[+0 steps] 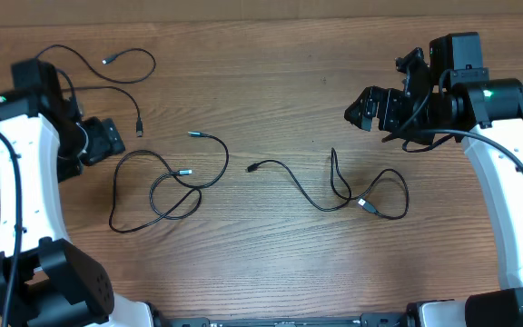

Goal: Untangle cables

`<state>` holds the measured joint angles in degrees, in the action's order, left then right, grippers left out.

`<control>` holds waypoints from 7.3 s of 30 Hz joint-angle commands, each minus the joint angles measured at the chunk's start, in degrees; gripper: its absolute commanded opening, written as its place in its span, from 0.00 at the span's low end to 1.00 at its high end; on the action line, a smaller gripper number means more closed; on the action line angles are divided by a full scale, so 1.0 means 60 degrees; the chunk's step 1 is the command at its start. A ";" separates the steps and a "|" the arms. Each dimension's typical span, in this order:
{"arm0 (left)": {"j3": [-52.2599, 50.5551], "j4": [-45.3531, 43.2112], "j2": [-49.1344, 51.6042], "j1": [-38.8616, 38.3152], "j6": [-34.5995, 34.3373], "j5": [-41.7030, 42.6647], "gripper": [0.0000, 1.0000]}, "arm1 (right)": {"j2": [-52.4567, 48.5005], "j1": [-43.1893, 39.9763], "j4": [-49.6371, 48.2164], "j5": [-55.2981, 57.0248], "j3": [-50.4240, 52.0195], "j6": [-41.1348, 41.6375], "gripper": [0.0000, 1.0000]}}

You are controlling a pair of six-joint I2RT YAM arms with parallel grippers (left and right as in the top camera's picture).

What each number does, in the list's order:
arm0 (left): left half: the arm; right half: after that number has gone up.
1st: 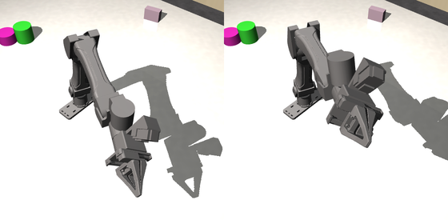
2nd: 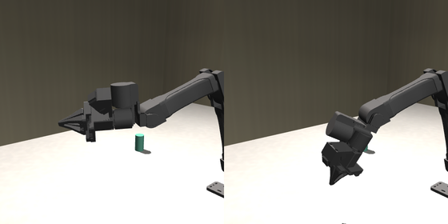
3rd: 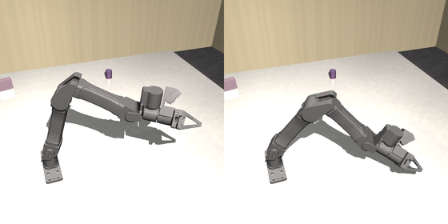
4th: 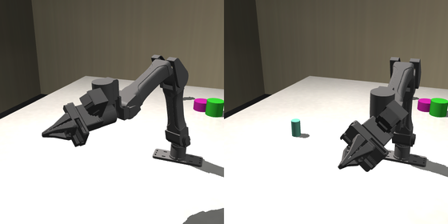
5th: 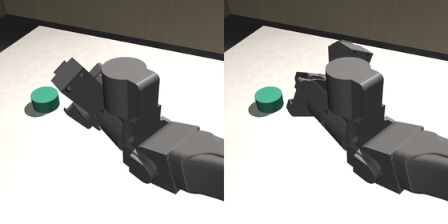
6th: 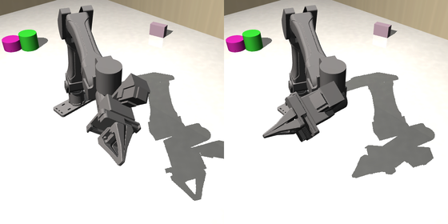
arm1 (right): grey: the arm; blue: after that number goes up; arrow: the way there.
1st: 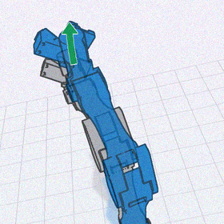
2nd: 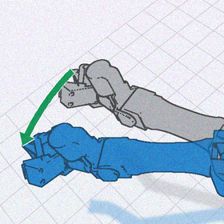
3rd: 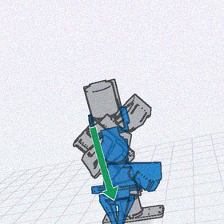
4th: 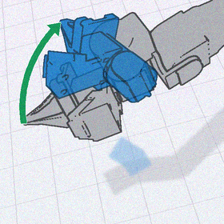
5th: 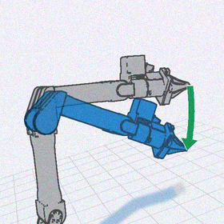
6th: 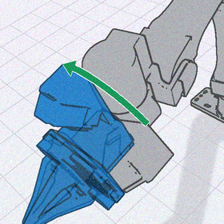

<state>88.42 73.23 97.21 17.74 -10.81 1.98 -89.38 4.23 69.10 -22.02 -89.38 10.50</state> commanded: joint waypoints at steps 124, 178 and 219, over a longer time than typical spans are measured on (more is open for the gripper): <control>0.4386 -0.0481 0.4364 0.3085 0.3111 0.0696 0.04 | -0.0029 0.0036 0.0062 0.0317 0.0033 -0.0007 1.00; 0.4736 0.0514 0.2860 0.4164 0.2783 0.4940 0.97 | -0.0073 0.0036 0.0430 0.0331 0.0033 0.0033 0.99; -0.1042 -0.2488 0.1381 0.3045 -0.1177 0.0783 0.73 | -0.0073 0.0036 0.0270 0.0127 0.0033 0.0029 0.99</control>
<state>82.87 58.63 102.41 36.07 -14.66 7.77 -89.56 4.23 70.98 -20.78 -89.36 10.50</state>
